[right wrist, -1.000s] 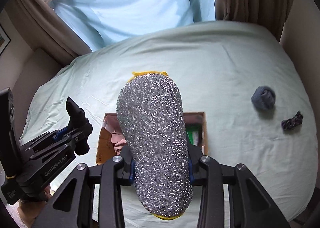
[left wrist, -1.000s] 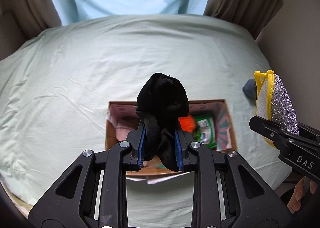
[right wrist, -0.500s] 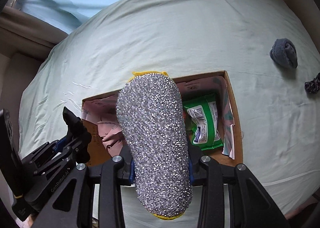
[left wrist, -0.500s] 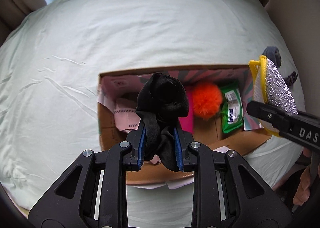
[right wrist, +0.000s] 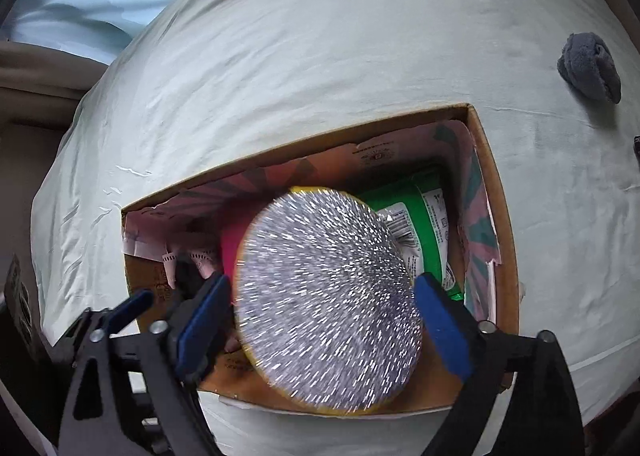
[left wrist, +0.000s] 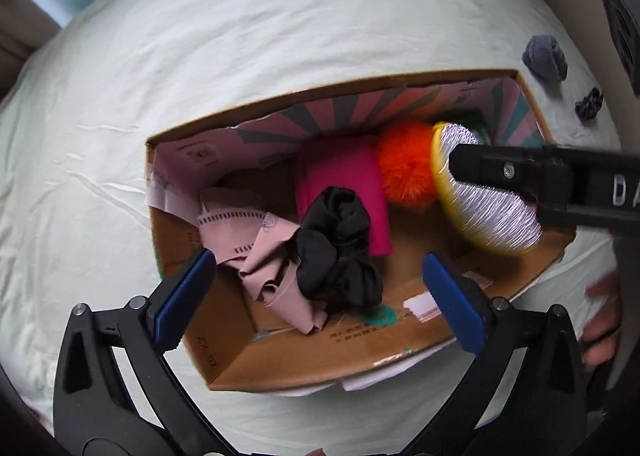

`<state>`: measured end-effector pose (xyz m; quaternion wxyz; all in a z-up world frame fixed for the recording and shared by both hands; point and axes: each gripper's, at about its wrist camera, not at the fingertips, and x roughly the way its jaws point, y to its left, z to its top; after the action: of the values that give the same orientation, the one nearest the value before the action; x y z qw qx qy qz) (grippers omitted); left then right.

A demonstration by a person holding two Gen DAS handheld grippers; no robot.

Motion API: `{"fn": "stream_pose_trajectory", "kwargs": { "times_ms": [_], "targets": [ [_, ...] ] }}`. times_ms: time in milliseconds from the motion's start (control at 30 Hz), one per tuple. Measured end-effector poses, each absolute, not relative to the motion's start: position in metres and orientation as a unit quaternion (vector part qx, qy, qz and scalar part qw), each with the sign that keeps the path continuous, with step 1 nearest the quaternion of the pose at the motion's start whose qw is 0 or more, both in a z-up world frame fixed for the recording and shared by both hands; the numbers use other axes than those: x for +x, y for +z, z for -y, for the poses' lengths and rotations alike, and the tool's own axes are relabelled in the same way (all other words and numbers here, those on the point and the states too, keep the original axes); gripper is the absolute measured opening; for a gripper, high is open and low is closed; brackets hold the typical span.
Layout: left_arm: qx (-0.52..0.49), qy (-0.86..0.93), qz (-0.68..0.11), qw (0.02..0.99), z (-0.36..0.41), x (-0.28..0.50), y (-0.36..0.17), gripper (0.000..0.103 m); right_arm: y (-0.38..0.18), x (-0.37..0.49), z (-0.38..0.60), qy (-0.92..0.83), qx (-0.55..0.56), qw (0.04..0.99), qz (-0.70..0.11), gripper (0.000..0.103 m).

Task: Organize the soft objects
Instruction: 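Open both tools to drop the sock and sponge into the box, then move both tools toward the grey fuzzy ball and black scrunchie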

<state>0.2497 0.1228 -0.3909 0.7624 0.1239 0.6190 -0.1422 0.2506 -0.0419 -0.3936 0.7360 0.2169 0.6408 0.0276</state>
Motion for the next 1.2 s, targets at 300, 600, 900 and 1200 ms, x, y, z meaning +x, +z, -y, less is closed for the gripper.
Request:
{"fn": "stream_pose_trajectory", "kwargs": {
  "times_ms": [300,600,900,1200],
  "targets": [
    [0.104,-0.13,-0.633,0.756,-0.139,0.243,-0.395,0.103,-0.39,0.246,0.04,0.03,0.196,0.743,-0.64,0.096],
    [0.102,-0.117,-0.607,0.779,-0.147,0.236,-0.362,0.103,-0.368,0.232,0.04,0.026,0.184,0.76,-0.622,0.096],
    [0.109,-0.117,-0.568,0.807,-0.14,0.217,-0.313,0.103,-0.321,0.209,0.043,0.031,0.161,0.786,-0.596,0.096],
    [0.097,-0.12,-0.523,0.838,-0.132,0.191,-0.25,0.103,-0.245,0.167,0.051,0.03,0.107,0.845,-0.524,0.096]
  ]
}}
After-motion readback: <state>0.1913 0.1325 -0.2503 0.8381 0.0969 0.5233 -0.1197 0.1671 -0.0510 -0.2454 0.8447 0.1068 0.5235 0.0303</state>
